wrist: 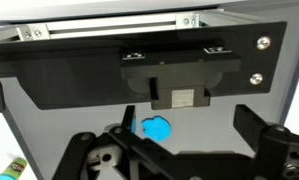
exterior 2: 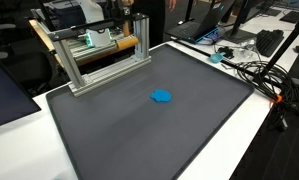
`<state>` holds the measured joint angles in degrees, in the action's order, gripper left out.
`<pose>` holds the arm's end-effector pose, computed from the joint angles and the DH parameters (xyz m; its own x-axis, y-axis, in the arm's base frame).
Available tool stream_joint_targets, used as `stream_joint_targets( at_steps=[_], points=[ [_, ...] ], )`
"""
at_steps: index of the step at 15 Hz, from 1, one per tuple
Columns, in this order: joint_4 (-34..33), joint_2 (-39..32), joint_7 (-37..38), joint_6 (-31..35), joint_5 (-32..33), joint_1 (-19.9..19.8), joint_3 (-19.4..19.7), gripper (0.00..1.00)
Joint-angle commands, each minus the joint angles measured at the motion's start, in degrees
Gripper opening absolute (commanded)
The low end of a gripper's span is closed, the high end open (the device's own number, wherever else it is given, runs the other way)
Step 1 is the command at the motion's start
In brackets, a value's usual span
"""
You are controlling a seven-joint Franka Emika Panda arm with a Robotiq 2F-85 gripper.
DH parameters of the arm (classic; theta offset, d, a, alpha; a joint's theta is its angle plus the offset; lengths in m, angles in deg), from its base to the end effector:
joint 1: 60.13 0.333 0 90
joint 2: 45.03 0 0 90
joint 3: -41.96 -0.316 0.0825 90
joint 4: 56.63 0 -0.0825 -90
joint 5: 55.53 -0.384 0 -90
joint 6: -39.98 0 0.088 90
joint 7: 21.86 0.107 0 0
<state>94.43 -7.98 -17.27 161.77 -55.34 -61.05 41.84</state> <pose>0.3614 -0.0052 0.4599 0.9865 -0.0923 0.1353 -0.0923 -0.9957 -0.0066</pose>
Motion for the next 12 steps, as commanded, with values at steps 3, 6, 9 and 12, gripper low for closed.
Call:
stream_joint_targets(
  at_steps=[3, 6, 9, 12],
  points=[
    [-7.7, -4.0, 1.7, 1.6, -0.1, -0.7, -0.7, 1.00],
    [-14.1, -9.7, 1.3, 2.6, -0.6, -0.2, -0.5, 1.00],
    [-21.3, -17.3, 3.1, 3.7, -0.4, -0.4, -1.2, 1.00],
    [-28.8, -26.1, 6.1, 3.7, -0.3, -0.2, -2.0, 1.00]
  ],
)
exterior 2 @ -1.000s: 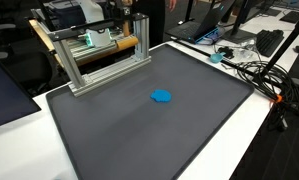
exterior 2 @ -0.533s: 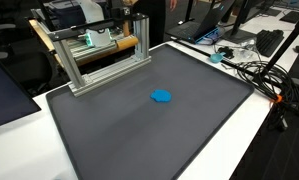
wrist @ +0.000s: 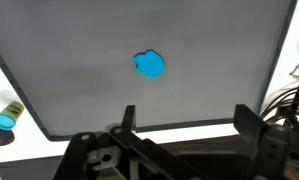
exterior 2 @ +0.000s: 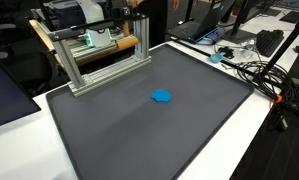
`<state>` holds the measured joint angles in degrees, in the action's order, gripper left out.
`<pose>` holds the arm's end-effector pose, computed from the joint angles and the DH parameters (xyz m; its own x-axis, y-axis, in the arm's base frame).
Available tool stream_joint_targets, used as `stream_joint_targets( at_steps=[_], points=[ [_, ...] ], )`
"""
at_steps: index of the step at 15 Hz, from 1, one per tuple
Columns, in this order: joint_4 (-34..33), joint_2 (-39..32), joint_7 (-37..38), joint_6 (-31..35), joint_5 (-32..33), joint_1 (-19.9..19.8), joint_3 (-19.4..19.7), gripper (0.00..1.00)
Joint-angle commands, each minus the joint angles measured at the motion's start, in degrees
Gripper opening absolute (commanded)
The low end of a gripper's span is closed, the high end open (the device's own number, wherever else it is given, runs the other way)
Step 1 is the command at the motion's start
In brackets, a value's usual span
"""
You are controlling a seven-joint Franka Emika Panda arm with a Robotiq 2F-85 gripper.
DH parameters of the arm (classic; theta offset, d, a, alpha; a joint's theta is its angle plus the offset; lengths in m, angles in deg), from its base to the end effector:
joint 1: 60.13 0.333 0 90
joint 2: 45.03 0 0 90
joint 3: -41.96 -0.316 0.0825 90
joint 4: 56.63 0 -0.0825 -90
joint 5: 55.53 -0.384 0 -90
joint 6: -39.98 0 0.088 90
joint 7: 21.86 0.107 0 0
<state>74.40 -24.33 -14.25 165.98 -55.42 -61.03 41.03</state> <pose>0.4679 0.0008 0.5224 0.9544 -0.1303 0.2687 -0.1274 -0.9915 -0.0283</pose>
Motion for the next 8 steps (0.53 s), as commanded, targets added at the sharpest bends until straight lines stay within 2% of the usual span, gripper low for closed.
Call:
stream_joint_targets(
  at_steps=[1, 7, 8],
  points=[
    [-11.1, -12.5, 3.4, -0.9, -0.5, 0.2, -1.2, 1.00],
    [-24.8, -27.0, 5.0, -8.8, 0.8, 1.3, -1.1, 1.00],
    [-18.8, -22.7, 3.6, -4.9, 0.1, 1.4, -0.9, 1.00]
  ],
)
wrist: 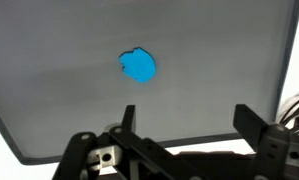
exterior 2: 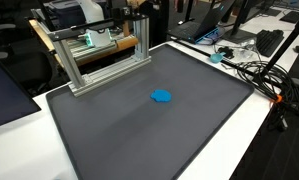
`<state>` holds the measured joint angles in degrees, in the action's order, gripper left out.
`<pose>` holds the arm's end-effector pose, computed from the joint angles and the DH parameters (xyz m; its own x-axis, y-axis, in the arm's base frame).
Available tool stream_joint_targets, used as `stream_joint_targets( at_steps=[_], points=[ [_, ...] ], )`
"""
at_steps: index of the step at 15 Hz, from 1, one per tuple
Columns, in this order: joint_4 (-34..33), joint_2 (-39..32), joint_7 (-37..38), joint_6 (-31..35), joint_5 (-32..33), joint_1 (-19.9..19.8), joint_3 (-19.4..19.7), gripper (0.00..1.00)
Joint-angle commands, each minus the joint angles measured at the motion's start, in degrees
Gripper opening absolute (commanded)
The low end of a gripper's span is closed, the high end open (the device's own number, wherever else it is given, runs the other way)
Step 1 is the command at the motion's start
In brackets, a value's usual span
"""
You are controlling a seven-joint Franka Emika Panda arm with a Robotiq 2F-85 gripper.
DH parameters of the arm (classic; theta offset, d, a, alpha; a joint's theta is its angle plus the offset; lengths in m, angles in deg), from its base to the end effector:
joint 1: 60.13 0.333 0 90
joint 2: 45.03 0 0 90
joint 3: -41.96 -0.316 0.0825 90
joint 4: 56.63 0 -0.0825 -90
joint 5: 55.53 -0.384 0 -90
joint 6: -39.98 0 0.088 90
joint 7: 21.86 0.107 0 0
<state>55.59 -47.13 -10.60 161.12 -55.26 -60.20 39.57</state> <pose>0.5775 0.0230 0.4670 0.9812 -0.1535 0.1170 -0.1521 -0.9881 -0.0205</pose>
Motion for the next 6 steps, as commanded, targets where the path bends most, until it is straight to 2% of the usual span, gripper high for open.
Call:
stream_joint_targets(
  at_steps=[1, 6],
  points=[
    [-1.2, -1.4, 0.0, -0.3, -0.1, 0.6, 0.6, 1.00],
    [-1.2, -1.2, 0.0, -0.2, -0.1, 0.6, 0.6, 1.00]
  ],
)
